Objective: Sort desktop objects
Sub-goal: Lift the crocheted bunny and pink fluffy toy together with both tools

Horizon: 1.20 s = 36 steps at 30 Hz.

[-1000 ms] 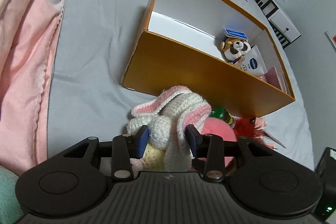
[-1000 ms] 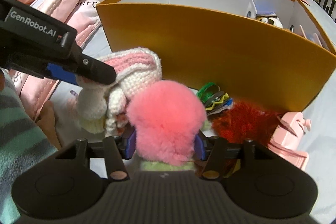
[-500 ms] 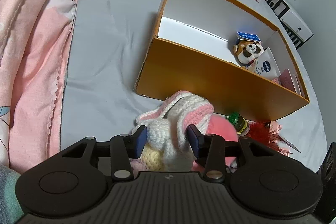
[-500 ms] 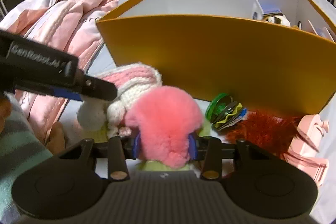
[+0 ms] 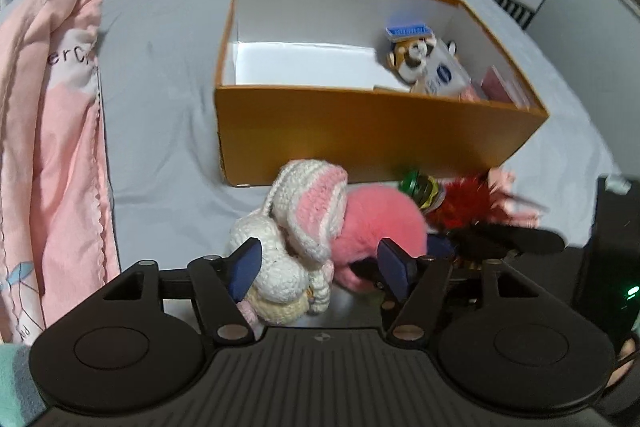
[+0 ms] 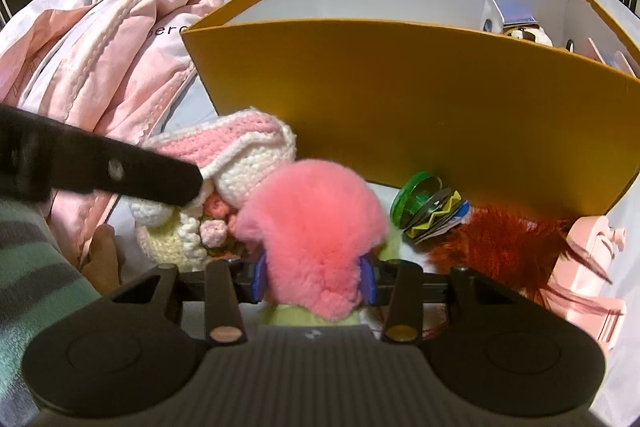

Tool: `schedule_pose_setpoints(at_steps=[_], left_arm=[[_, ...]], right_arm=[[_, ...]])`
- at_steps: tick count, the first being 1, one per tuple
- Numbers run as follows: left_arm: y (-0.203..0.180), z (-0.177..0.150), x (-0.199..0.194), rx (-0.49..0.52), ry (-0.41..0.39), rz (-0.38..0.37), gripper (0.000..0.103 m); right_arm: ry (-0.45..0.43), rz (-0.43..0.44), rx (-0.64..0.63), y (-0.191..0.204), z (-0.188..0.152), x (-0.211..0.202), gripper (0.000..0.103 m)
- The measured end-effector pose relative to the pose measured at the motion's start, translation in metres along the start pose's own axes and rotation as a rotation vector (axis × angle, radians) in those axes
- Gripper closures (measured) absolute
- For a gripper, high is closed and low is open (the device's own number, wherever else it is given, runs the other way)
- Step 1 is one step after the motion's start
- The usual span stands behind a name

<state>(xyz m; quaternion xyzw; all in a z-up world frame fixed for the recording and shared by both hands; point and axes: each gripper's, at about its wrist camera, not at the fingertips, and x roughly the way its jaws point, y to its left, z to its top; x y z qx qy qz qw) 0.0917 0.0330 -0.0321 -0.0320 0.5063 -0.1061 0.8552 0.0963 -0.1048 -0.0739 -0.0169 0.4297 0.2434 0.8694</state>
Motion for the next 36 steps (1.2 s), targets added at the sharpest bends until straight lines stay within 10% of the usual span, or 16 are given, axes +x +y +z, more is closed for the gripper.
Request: schedule_pose_setpoints(at_steps=[23, 36], left_arm=[[-0.004, 0.000, 0.015, 0.070, 0.017, 0.043, 0.017], [0.015, 0.017, 0.056, 0.053, 0.223, 0.087, 0.025]], right_arm=[[-0.052, 0.010, 0.027, -0.009, 0.002, -0.008, 0.056], [-0.012, 0.016, 0.016, -0.010, 0.005, 0.006, 0.051]])
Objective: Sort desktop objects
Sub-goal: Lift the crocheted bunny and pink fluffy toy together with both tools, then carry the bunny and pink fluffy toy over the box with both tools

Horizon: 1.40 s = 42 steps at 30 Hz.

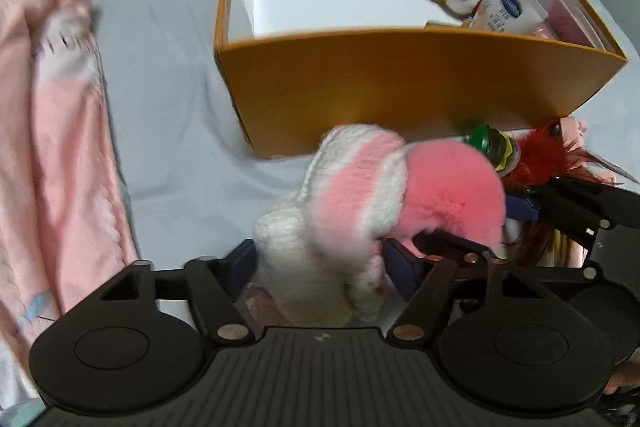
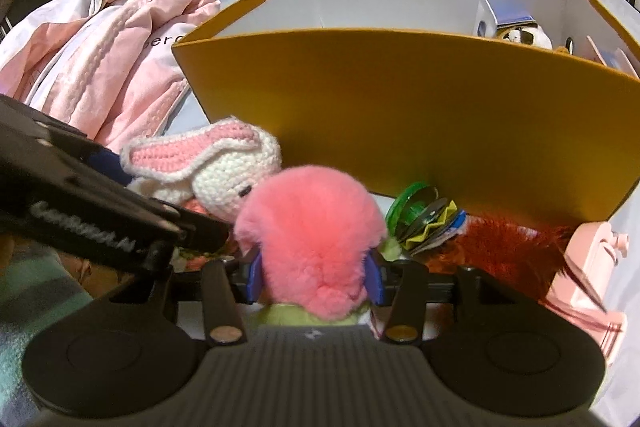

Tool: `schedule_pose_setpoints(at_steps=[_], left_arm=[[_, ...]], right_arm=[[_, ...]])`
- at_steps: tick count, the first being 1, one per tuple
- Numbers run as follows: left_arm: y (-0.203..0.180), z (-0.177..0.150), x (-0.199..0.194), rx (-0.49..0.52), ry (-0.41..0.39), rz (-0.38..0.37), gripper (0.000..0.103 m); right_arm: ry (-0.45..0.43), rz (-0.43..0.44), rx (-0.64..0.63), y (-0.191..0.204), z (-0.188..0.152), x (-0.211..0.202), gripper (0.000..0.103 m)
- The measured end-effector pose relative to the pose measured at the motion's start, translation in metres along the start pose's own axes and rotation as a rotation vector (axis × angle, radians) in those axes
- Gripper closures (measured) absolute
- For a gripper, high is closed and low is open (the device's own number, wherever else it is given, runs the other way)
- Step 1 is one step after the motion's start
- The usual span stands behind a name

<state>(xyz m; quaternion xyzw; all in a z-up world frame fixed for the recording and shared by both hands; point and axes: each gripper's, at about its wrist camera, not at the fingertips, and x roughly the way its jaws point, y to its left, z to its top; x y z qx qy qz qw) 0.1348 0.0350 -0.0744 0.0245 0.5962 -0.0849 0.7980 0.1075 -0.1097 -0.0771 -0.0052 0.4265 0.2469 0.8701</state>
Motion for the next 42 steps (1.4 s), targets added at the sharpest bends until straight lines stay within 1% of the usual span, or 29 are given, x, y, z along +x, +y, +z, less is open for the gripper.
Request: schedule_pose_setpoints(at_steps=[1, 3, 8, 14, 19, 24, 29, 33, 37, 42], left_arm=[[0.002, 0.001, 0.003, -0.012, 0.016, -0.019, 0.026], [0.004, 0.001, 0.007, -0.022, 0.028, -0.033, 0.028], [0.004, 0.003, 0.015, -0.035, 0.039, -0.014, 0.029], [0.009, 0.003, 0.015, -0.081, 0.034, -0.019, 0.033], [0.014, -0.001, 0.005, -0.113, 0.013, -0.046, 0.038], [0.018, -0.011, -0.017, -0.146, -0.046, -0.075, 0.039], [0.027, -0.024, -0.044, -0.185, -0.104, -0.132, 0.039], [0.029, -0.029, -0.067, -0.208, -0.154, -0.175, 0.039], [0.026, -0.024, -0.094, -0.211, -0.211, -0.216, 0.039], [0.014, -0.003, -0.122, -0.196, -0.291, -0.247, 0.039]], right_arm=[[0.002, -0.002, -0.005, 0.000, 0.000, 0.001, 0.051], [0.005, -0.009, -0.021, 0.003, 0.001, 0.004, 0.050], [0.010, -0.029, -0.064, 0.009, 0.005, 0.015, 0.049], [0.019, -0.028, -0.066, 0.007, 0.006, 0.024, 0.055], [-0.016, -0.013, -0.050, 0.006, 0.006, 0.017, 0.057], [-0.101, 0.016, -0.046, 0.007, 0.003, -0.006, 0.057], [-0.189, 0.059, -0.084, 0.012, -0.001, -0.035, 0.057], [-0.232, 0.065, -0.107, 0.017, 0.008, -0.055, 0.057], [-0.270, 0.054, -0.094, 0.018, 0.023, -0.077, 0.057], [-0.347, 0.060, -0.077, 0.012, 0.048, -0.108, 0.057]])
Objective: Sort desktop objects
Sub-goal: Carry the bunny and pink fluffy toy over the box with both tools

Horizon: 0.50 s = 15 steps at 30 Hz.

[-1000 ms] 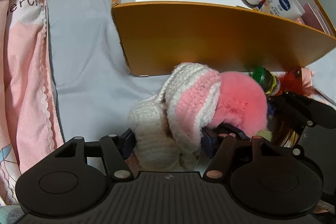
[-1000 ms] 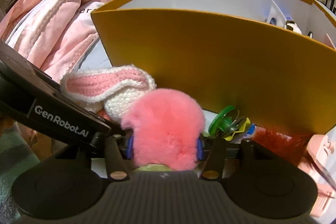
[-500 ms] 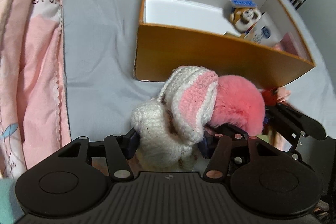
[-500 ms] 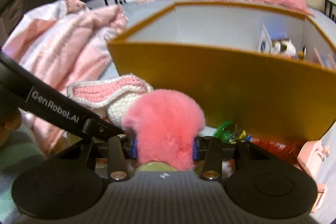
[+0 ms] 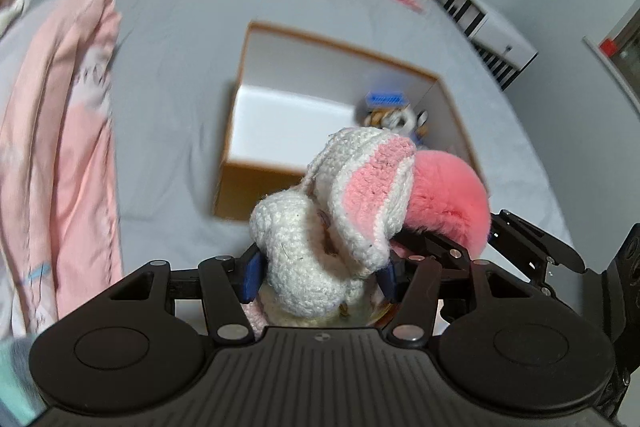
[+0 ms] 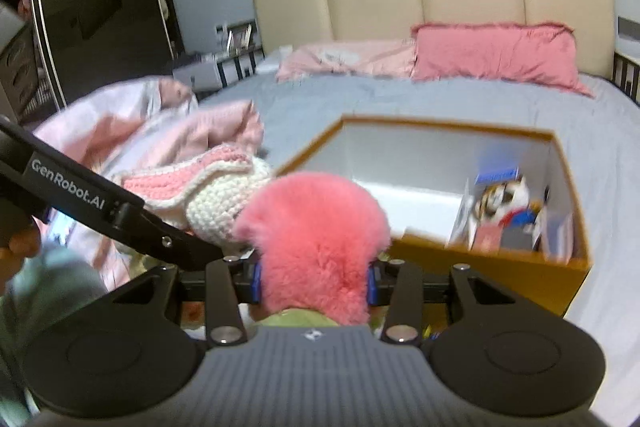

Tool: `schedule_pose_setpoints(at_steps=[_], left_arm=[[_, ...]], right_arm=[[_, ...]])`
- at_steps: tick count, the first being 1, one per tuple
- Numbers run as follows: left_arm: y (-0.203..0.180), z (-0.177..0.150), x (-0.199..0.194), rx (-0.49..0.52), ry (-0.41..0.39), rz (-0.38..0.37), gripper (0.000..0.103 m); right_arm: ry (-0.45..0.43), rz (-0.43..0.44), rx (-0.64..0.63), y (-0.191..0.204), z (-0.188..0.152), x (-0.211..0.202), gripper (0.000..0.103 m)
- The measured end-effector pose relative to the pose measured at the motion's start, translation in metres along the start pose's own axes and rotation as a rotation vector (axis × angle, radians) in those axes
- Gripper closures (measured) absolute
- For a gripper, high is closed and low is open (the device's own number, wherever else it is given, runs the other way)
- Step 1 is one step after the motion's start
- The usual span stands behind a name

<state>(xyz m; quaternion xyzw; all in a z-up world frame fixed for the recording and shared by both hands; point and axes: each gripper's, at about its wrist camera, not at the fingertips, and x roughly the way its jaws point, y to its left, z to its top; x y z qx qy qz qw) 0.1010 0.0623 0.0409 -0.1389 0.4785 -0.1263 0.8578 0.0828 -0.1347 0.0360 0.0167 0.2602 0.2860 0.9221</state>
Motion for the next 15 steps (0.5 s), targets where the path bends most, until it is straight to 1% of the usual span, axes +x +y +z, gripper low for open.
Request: schedule_pose_setpoints(at_steps=[4, 8, 12, 15], left_arm=[[-0.015, 0.028, 0.000, 0.012, -0.038, -0.040, 0.039], [-0.024, 0.064, 0.016, -0.009, -0.068, -0.060, 0.039], [-0.019, 0.103, 0.054, -0.091, -0.065, -0.106, 0.039], [-0.015, 0.127, 0.091, -0.138, -0.056, -0.095, 0.039]], right_arm=[[-0.066, -0.028, -0.004, -0.013, 0.026, -0.013, 0.057], [-0.127, -0.079, 0.023, -0.036, 0.049, -0.013, 0.057], [-0.154, -0.143, 0.080, -0.068, 0.067, -0.005, 0.057], [-0.157, -0.185, 0.102, -0.089, 0.077, 0.006, 0.057]])
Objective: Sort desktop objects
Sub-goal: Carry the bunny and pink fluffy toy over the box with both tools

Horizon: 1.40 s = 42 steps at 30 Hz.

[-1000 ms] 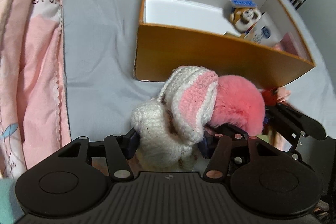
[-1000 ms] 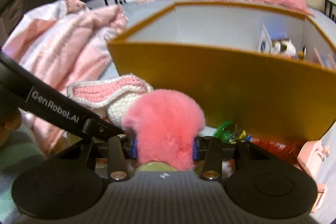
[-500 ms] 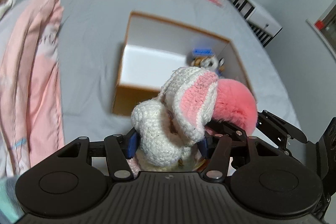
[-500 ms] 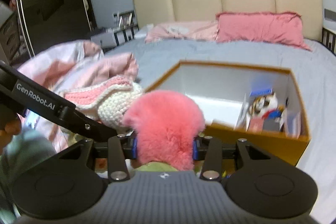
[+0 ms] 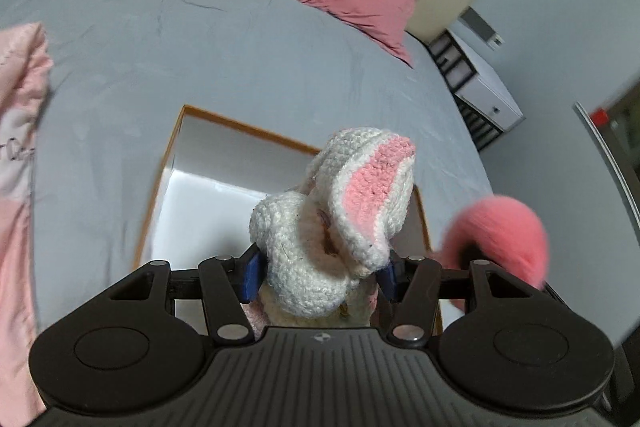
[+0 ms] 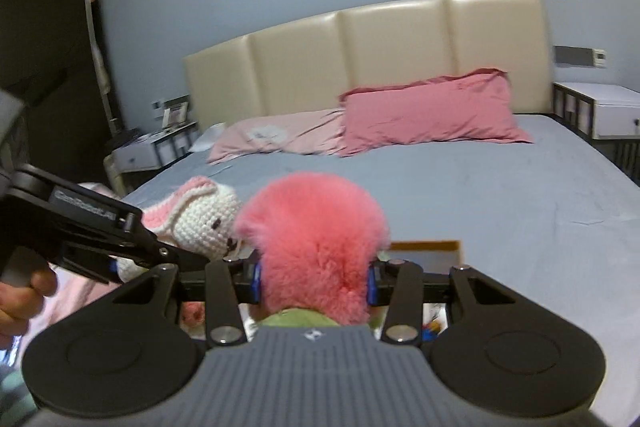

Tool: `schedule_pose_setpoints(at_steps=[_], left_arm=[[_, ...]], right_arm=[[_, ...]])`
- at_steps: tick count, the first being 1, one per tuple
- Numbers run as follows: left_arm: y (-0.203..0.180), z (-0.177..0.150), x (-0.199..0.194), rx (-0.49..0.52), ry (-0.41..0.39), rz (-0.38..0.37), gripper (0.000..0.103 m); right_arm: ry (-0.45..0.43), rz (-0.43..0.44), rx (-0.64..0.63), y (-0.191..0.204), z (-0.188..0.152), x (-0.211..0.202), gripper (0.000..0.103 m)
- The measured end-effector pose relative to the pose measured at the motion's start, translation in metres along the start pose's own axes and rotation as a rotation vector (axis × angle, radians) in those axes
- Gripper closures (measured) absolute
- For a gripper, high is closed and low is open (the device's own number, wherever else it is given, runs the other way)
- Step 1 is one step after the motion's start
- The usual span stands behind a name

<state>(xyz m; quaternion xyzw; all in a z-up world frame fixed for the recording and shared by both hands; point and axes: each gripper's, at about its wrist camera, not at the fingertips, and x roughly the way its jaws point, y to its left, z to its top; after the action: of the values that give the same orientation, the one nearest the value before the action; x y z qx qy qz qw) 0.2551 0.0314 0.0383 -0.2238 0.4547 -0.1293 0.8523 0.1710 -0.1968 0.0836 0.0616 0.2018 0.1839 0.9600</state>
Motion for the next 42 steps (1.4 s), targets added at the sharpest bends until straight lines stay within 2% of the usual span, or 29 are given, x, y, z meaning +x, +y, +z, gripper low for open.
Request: schedule_pose_setpoints(at_steps=[4, 9, 15, 19, 24, 28, 31, 34, 37, 40, 42], left_arm=[[0.006, 0.014, 0.052, -0.014, 0.051, 0.024, 0.039], [0.007, 0.015, 0.111, -0.035, 0.138, 0.016, 0.039], [0.016, 0.003, 0.148, -0.073, 0.212, 0.014, 0.038], [0.021, -0.003, 0.161, -0.103, 0.241, -0.007, 0.035], [0.022, -0.007, 0.162, -0.086, 0.260, -0.016, 0.030], [0.018, -0.006, 0.144, -0.058, 0.231, -0.034, 0.022], [0.015, -0.005, 0.130, -0.028, 0.200, -0.035, 0.022], [0.015, -0.006, 0.120, -0.007, 0.170, -0.013, 0.035], [0.019, -0.007, 0.121, -0.013, 0.185, -0.006, 0.046], [0.026, -0.008, 0.129, -0.045, 0.213, -0.013, 0.053], [0.031, -0.009, 0.135, -0.075, 0.230, -0.040, 0.053]], right_arm=[[0.015, -0.042, 0.019, -0.019, 0.001, 0.027, 0.057], [0.043, -0.045, 0.056, -0.034, -0.013, 0.061, 0.057], [0.085, -0.050, 0.077, -0.055, -0.029, 0.084, 0.057], [0.096, -0.051, 0.094, -0.060, -0.033, 0.091, 0.057], [0.104, -0.052, 0.075, -0.059, -0.037, 0.093, 0.057], [0.105, -0.061, 0.075, -0.062, -0.040, 0.087, 0.057], [0.101, -0.064, 0.085, -0.065, -0.040, 0.083, 0.057], [0.093, -0.069, 0.085, -0.066, -0.040, 0.080, 0.057], [0.090, -0.067, 0.085, -0.066, -0.040, 0.079, 0.057], [0.095, -0.060, 0.080, -0.065, -0.042, 0.079, 0.057], [0.097, -0.057, 0.071, -0.063, -0.043, 0.080, 0.057]])
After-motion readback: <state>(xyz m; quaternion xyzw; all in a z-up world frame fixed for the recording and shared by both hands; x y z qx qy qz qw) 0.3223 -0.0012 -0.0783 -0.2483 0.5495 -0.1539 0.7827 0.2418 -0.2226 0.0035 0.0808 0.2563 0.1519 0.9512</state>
